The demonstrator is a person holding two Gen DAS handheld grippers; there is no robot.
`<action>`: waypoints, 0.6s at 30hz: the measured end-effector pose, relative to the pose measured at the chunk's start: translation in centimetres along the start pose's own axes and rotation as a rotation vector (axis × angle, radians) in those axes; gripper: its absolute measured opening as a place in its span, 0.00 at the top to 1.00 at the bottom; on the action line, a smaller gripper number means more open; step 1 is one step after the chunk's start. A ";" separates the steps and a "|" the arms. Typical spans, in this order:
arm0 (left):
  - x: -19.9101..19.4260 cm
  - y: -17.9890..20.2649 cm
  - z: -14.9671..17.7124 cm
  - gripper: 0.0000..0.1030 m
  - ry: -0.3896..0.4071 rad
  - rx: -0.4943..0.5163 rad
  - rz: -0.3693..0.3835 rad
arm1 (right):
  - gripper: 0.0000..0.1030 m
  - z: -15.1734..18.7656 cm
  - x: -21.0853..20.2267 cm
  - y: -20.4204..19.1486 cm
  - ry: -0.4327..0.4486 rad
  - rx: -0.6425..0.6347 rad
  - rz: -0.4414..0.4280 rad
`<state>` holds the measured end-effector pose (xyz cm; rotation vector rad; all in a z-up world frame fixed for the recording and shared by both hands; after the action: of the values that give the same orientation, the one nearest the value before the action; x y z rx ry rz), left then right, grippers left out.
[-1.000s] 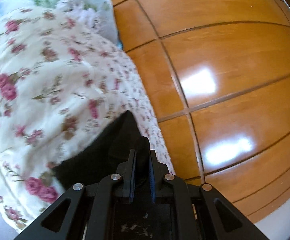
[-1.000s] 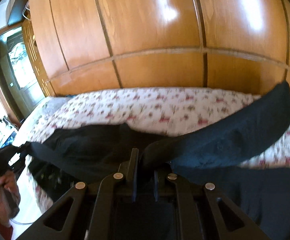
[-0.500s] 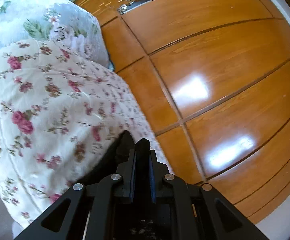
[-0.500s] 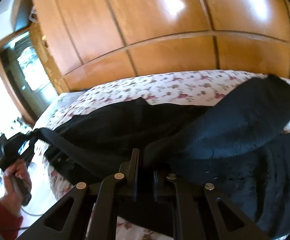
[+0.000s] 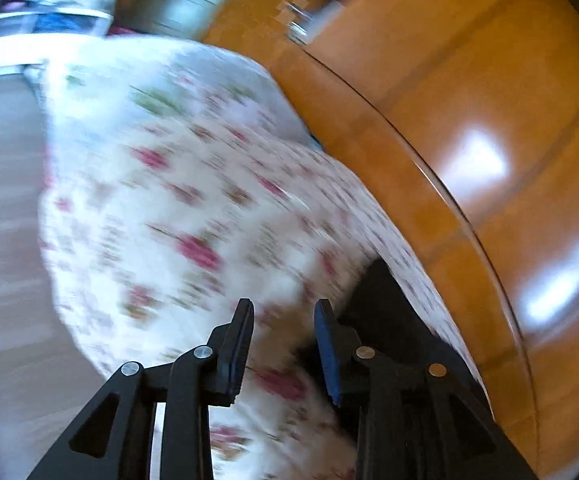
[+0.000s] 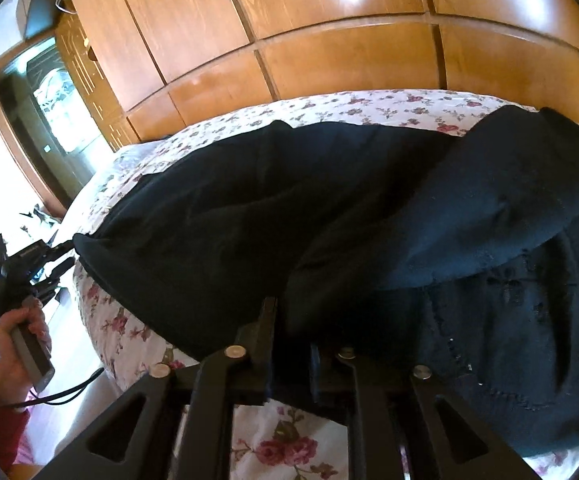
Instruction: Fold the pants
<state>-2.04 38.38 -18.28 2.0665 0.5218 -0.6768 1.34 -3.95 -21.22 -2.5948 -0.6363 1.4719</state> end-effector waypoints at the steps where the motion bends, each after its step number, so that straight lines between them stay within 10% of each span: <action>1: -0.5 -0.1 -0.3 0.70 0.019 -0.008 -0.005 | 0.83 0.0 -0.4 0.0 0.004 -0.003 -0.003; 7: -2.7 5.3 -0.1 0.70 0.077 0.117 0.076 | 0.74 -0.1 -3.9 2.0 0.092 0.016 -0.005; 18: 3.4 22.1 16.1 0.63 -0.364 0.491 0.384 | 0.74 -0.4 -9.6 13.7 0.188 0.295 0.301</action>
<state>9.22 13.55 -14.44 2.3211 -0.2738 -0.9861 1.62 -20.22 -17.14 -2.6257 -0.0045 1.2520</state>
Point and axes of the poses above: each gripper's, at about its wrist camera, not at the fingertips, and x roughly the way its jaws point, y to its right, z to its underside, the point moved 8 cm from there along x, roughly the way its jaws point, and after that the axes turned 8 degrees about -y, right-handed, at the moved point
